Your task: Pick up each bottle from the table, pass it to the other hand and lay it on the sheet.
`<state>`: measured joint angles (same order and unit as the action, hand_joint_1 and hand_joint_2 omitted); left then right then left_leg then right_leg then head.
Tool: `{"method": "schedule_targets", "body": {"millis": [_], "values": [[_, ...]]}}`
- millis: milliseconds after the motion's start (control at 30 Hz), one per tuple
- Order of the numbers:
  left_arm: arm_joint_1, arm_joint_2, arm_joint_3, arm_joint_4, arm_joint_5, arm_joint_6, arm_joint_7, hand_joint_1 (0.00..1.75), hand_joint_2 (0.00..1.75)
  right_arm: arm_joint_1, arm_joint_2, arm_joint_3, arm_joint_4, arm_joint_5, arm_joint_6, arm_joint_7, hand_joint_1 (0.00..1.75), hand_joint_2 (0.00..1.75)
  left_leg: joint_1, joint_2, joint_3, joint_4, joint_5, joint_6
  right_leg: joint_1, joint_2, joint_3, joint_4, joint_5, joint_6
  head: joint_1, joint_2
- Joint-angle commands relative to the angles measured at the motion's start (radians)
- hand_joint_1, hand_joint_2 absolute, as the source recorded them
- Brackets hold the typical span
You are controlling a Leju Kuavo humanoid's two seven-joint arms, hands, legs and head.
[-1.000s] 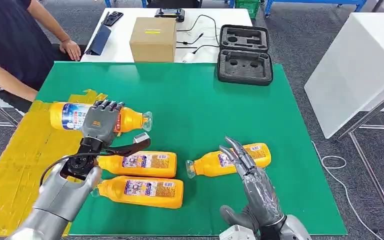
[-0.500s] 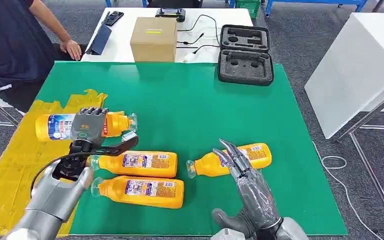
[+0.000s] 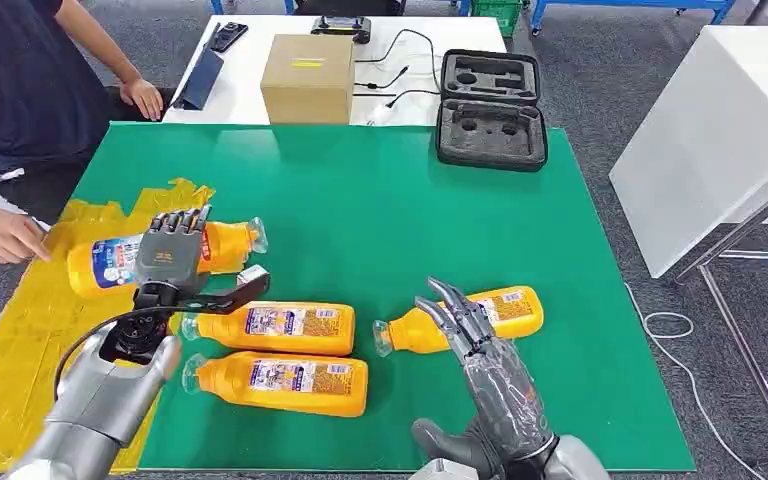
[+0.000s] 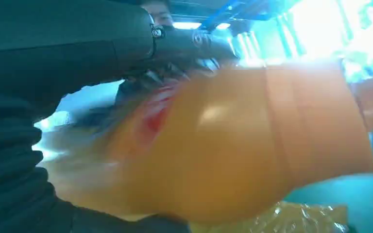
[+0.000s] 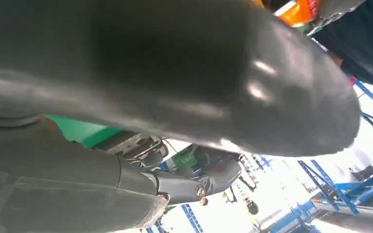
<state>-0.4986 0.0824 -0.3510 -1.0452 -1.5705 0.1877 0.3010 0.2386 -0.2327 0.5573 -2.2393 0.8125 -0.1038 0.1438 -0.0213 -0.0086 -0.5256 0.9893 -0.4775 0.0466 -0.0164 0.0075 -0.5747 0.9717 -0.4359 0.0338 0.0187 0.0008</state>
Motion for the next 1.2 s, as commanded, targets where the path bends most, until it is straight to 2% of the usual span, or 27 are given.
{"method": "schedule_targets", "body": {"millis": [33, 867, 967, 1033, 1100, 1133, 1200], "values": [[-0.073, 0.019, -0.109, 0.048, 0.0, -0.025, -0.019, 0.0, 0.0, -0.006, 0.032, -0.022, 0.005, 0.001, 0.002, -0.001, 0.0, 0.0, 0.002, -0.001, 0.002, 0.001, -0.001, -0.004, 0.002, -0.002, 0.003, -0.001, -0.001, -0.002, 0.0, 0.0], [-0.109, 0.004, -0.09, 0.098, 0.0, -0.037, -0.058, 0.0, 0.0, -0.011, 0.039, -0.029, 0.014, 0.001, 0.0, -0.004, 0.0, 0.0, 0.002, 0.0, 0.002, 0.0, -0.001, -0.004, 0.002, -0.001, 0.003, -0.001, -0.001, -0.002, 0.0, 0.0], [-0.095, -0.015, -0.031, 0.07, 0.008, -0.023, -0.064, 0.0, 0.0, -0.01, 0.043, -0.032, 0.017, 0.003, -0.001, -0.003, 0.0, 0.0, 0.002, 0.0, 0.002, 0.0, -0.001, -0.004, 0.002, -0.001, 0.002, -0.001, 0.0, -0.002, 0.0, 0.0], [-0.062, -0.061, 0.078, 0.001, 0.133, 0.023, -0.106, 0.0, 0.0, -0.005, 0.048, -0.041, 0.018, 0.008, -0.006, 0.008, 0.0, 0.0, 0.002, 0.0, 0.002, 0.0, -0.001, -0.003, 0.001, -0.001, 0.002, 0.0, 0.0, -0.002, 0.0, 0.0], [-0.057, -0.06, 0.086, -0.025, 0.136, 0.014, -0.111, 0.0, 0.0, -0.003, 0.047, -0.044, 0.016, 0.008, -0.008, 0.01, 0.0, 0.0, 0.003, 0.0, 0.003, 0.0, -0.001, -0.005, 0.002, -0.002, 0.004, -0.001, -0.001, -0.002, 0.0, 0.0], [0.065, -0.108, 0.244, -0.395, 0.671, -0.041, -0.197, 0.0, 0.0, -0.005, 0.056, -0.071, 0.052, 0.046, 0.013, 0.05, 0.0, 0.0, 0.002, 0.0, 0.002, 0.0, -0.001, -0.004, 0.002, -0.001, 0.002, -0.001, 0.0, -0.002, 0.0, 0.0], [0.069, -0.102, 0.242, -0.409, 0.676, -0.049, -0.192, 0.0, 0.0, -0.006, 0.057, -0.072, 0.056, 0.046, 0.012, 0.05, 0.0, 0.0, 0.002, 0.001, 0.002, 0.0, -0.001, -0.004, 0.002, -0.001, 0.003, -0.001, 0.0, -0.002, 0.0, 0.0]]}}
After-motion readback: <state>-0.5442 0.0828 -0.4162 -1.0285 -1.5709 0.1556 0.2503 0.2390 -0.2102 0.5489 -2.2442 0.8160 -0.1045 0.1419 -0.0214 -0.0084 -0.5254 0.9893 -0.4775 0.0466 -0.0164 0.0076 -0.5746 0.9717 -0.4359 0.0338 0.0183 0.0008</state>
